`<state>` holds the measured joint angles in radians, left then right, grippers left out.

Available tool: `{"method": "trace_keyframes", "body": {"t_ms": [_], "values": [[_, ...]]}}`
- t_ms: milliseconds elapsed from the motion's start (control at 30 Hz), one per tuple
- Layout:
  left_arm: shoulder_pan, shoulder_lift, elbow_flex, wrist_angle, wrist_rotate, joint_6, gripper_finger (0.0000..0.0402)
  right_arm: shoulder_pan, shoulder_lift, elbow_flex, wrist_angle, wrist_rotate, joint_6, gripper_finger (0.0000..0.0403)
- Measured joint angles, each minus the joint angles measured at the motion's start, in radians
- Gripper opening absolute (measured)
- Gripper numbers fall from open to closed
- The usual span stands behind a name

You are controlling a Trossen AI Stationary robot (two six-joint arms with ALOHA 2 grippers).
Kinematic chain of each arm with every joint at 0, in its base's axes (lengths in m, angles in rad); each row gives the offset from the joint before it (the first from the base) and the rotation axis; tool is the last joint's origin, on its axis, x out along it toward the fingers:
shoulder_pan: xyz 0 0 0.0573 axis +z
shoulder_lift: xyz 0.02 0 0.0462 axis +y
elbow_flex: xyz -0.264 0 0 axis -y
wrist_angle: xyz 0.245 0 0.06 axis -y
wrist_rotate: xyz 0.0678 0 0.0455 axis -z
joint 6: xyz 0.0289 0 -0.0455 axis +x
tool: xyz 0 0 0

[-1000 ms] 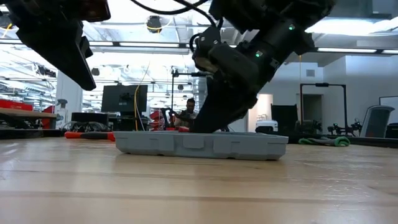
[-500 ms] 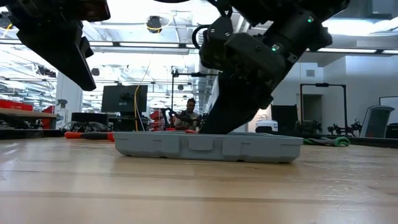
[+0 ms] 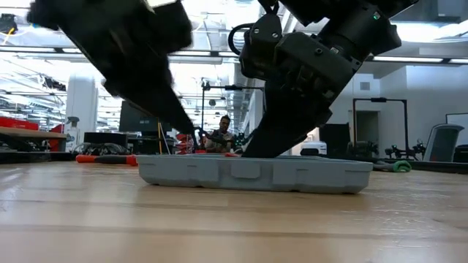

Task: Prefit tool cases
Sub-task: Put the orange screwdriver bits into the gray prefit tool case

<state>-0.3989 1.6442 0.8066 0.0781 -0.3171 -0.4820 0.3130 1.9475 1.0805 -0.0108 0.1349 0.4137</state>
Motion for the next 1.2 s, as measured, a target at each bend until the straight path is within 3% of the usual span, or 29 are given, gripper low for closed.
{"method": "trace_keyframes", "body": {"t_ms": [200,533,1200], "values": [[0.037,0.132,0.046,0.126,0.047,0.020,0.0000,0.000,0.000,0.000,-0.012,0.000,0.005,0.0098],[0.039,0.248,0.124,0.141,0.079,0.053,0.0000,0.001,-0.001,0.000,-0.022,-0.003,0.024,0.0098],[0.047,0.256,0.129,0.121,0.112,0.077,0.0000,0.018,-0.013,-0.001,-0.043,-0.020,0.032,0.0121]]}}
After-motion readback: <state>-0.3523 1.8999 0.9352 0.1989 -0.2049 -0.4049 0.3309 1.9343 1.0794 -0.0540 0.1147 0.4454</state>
